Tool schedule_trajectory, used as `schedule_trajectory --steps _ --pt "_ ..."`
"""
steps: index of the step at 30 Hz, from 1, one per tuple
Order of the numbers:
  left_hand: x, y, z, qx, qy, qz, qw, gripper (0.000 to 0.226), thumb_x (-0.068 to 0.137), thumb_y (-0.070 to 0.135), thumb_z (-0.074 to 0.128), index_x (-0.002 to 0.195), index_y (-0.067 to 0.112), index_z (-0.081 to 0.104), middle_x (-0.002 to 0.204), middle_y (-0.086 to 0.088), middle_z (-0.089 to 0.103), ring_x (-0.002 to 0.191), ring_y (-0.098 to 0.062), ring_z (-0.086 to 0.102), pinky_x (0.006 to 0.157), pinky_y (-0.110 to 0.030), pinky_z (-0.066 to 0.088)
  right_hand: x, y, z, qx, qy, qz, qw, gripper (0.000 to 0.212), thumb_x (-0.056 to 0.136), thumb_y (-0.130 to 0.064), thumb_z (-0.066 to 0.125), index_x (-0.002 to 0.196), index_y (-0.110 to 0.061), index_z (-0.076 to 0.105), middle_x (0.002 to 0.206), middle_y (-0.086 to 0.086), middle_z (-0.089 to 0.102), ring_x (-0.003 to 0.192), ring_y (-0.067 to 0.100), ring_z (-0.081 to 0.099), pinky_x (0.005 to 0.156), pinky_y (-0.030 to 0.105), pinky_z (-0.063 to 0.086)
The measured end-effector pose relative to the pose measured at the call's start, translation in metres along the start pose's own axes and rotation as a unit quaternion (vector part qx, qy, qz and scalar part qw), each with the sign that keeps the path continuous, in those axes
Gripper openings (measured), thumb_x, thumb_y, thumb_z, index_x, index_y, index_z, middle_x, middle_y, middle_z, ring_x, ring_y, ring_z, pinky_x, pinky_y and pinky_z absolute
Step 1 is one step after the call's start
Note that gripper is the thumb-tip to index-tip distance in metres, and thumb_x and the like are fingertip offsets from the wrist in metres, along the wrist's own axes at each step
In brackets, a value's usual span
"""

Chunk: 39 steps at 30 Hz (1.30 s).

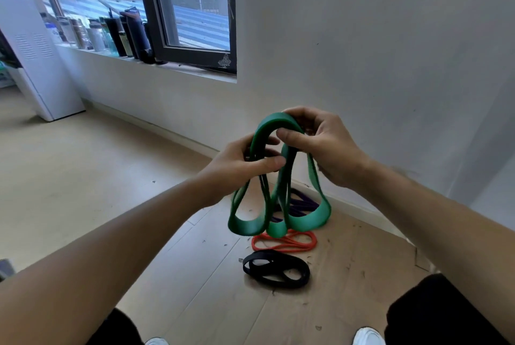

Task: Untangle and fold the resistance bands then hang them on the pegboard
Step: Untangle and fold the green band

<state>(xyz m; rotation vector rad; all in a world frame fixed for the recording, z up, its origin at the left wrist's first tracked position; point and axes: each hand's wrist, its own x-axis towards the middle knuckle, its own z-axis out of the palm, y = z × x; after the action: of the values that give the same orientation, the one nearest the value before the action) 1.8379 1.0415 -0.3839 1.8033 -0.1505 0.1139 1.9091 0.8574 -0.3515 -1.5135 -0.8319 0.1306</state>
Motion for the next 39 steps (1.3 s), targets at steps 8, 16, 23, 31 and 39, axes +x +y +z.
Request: schedule_trajectory --steps 8,16,23,31,39 --pt "0.009 -0.003 0.034 0.041 0.08 0.075 0.993 0.084 0.071 0.023 0.093 0.139 0.026 0.045 0.125 0.003 0.062 0.112 -0.009 0.066 0.09 -0.04 0.061 -0.003 -0.005 0.005 0.12 0.078 0.008 0.99 0.021 0.092 -0.006 0.067 0.112 -0.007 0.06 0.088 -0.003 0.07 0.084 0.011 0.07 0.087 0.041 0.058" --pt "0.007 -0.017 0.088 0.268 0.235 0.108 0.928 0.15 0.042 0.078 0.085 0.158 0.028 0.005 0.15 0.004 0.028 0.136 -0.019 0.037 0.112 -0.047 0.04 0.005 -0.018 -0.005 0.257 0.144 0.018 0.955 0.018 0.096 -0.003 0.062 0.113 -0.005 0.056 0.075 -0.003 0.064 0.067 0.009 0.061 0.071 0.028 0.051" --pt "0.018 -0.022 0.112 0.265 0.324 0.102 0.902 0.105 0.065 0.064 0.077 0.148 0.03 0.022 0.129 0.006 0.041 0.12 -0.02 0.044 0.108 -0.049 0.038 0.003 -0.022 -0.02 0.234 0.15 0.021 0.96 0.026 0.092 -0.005 0.068 0.115 -0.004 0.056 0.08 0.0 0.062 0.071 0.014 0.06 0.073 0.034 0.051" --pt "0.024 -0.036 0.094 0.29 0.32 0.18 0.884 0.06 0.074 0.046 0.083 0.123 0.024 0.056 0.109 0.008 0.063 0.093 -0.01 0.058 0.072 -0.032 0.047 -0.008 -0.02 -0.058 0.182 0.133 0.037 0.973 0.024 0.089 -0.005 0.069 0.111 -0.009 0.059 0.085 0.001 0.061 0.079 0.016 0.058 0.081 0.045 0.055" --pt "0.028 -0.034 0.072 0.372 0.326 0.272 0.826 0.039 0.076 0.034 0.086 0.11 0.02 0.074 0.091 0.009 0.075 0.074 -0.015 0.071 0.062 -0.026 0.049 -0.014 -0.01 -0.087 0.113 0.145 0.046 0.982 0.026 0.089 -0.004 0.072 0.112 -0.008 0.061 0.086 0.002 0.067 0.086 0.018 0.065 0.097 0.056 0.054"
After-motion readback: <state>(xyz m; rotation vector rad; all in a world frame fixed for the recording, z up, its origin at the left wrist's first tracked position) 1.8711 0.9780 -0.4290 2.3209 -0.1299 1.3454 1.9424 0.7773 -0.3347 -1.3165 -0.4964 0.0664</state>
